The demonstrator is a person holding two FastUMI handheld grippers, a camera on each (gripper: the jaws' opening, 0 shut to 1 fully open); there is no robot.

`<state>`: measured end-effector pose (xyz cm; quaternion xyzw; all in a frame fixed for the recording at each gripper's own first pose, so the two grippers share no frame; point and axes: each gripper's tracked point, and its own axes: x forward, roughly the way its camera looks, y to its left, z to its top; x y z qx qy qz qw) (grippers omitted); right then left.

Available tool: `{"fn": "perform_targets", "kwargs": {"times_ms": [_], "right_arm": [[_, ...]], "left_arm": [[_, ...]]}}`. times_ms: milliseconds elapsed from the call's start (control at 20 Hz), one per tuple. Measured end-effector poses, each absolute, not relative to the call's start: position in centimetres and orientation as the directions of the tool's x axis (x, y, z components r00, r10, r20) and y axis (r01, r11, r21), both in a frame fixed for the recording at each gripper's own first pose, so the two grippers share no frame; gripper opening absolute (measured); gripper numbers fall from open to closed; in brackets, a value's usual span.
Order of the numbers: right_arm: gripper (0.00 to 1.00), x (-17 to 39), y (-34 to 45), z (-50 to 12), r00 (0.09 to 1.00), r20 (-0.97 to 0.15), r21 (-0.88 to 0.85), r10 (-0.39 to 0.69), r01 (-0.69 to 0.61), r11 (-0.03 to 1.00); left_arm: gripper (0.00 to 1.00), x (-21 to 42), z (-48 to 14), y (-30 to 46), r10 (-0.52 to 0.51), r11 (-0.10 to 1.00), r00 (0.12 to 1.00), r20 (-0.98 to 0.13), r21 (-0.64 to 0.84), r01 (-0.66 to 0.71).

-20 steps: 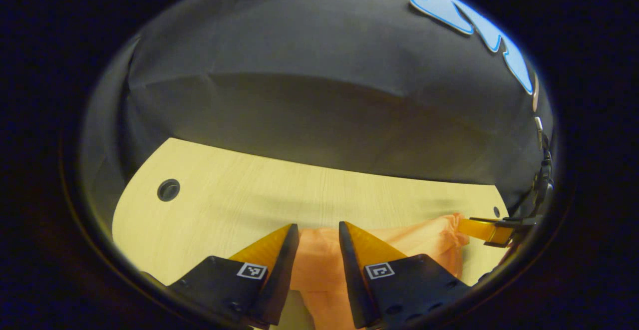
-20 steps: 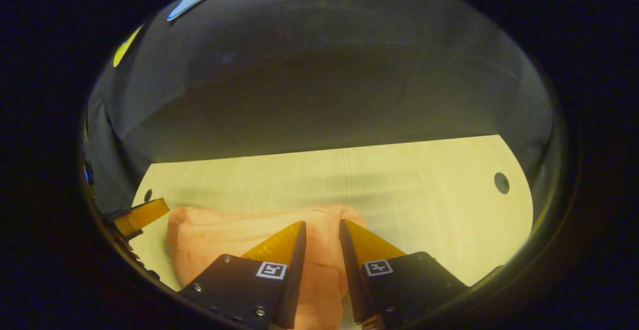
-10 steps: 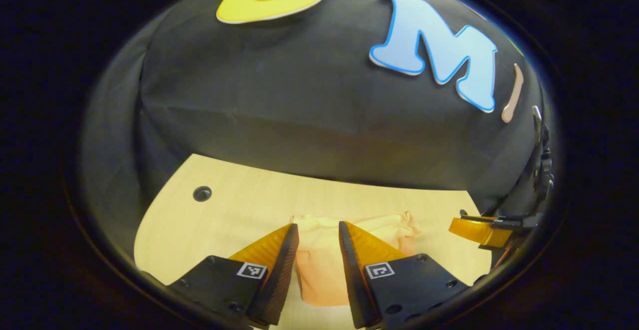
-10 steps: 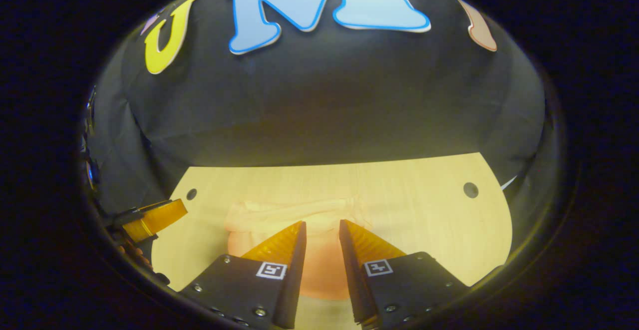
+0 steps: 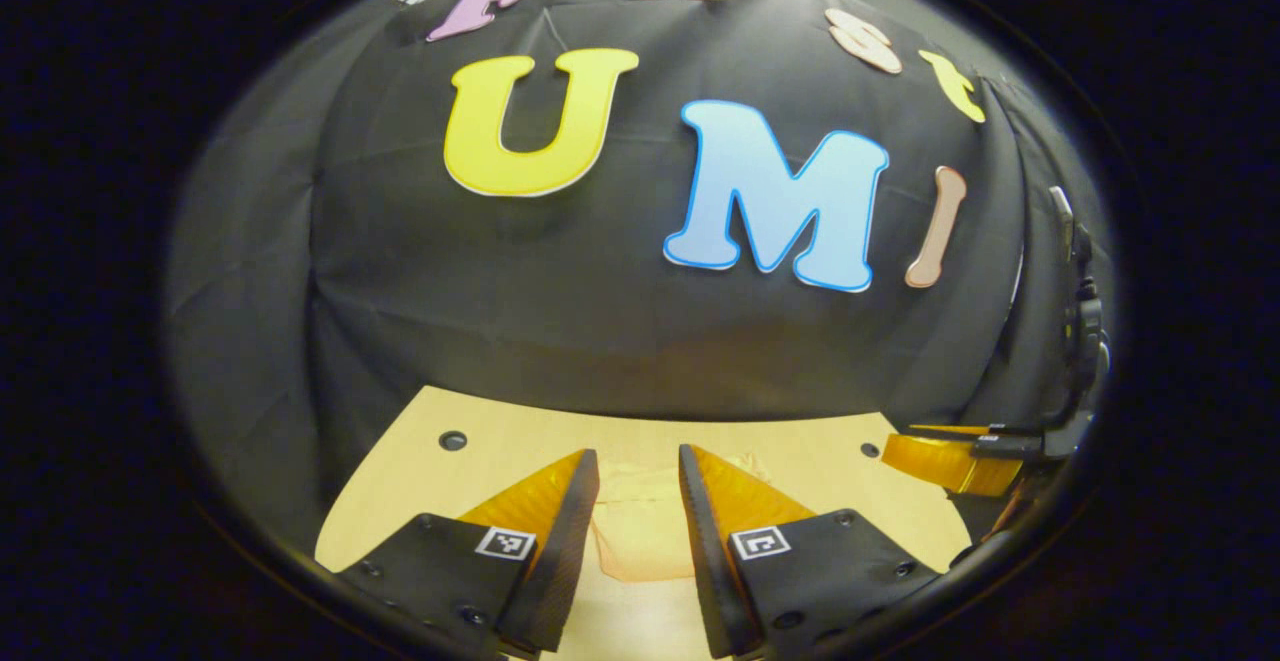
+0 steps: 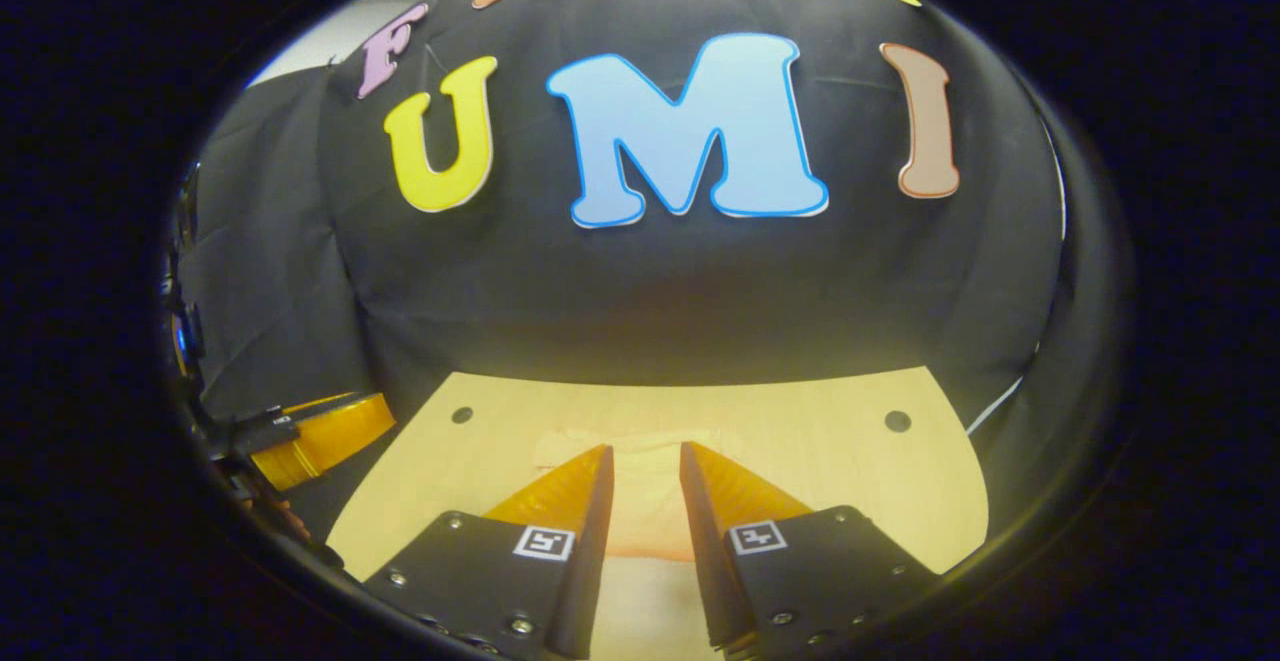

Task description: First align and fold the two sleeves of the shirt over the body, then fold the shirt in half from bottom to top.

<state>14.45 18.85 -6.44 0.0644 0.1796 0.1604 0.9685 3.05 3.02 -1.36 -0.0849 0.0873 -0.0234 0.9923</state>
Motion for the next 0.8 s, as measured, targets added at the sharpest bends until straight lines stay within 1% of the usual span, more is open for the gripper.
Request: {"fn": "perform_targets", "kwargs": {"times_ms": [150,200,400,600,650,700,800], "right_arm": [[0.41,11.4,18.8,-5.7,0.889,-0.295,0.199,0.35,-0.301,0.932],[0.41,10.4,18.8,-5.7,0.89,-0.292,0.204,0.35,-0.3,0.932],[0.41,8.2,18.1,-6.6,0.894,-0.299,0.215,0.333,-0.277,0.937],[0.42,7.7,17.3,-7.3,0.903,-0.309,0.229,0.299,-0.235,0.945],[0.42,7.7,17.3,-7.1,0.906,-0.309,0.227,0.288,-0.224,0.948],[0.42,7.7,17.2,-7.0,0.911,-0.306,0.226,0.277,-0.213,0.951],[0.42,7.7,16.9,-6.8,0.919,-0.298,0.23,0.257,-0.192,0.954]], "left_arm": [[0.52,-0.8,-0.8,2.5,-0.069,0.979,0.986,-0.155,-0.2,0.037],[0.52,-1.1,-0.7,2.1,-0.074,0.979,0.984,-0.16,-0.198,0.041],[0.52,-2.8,-1.3,1.0,-0.082,0.988,0.98,-0.18,-0.142,0.057],[0.52,-3.3,-1.5,-0.1,-0.113,0.989,0.977,-0.18,-0.115,0.093],[0.57,-3.3,-1.5,-0.3,-0.121,0.989,0.976,-0.18,-0.11,0.102],[0.52,-3.1,-1.4,-0.4,-0.13,0.988,0.975,-0.179,-0.104,0.113],[0.52,-2.6,-1.3,-0.5,-0.145,0.988,0.973,-0.177,-0.085,0.132]]}}
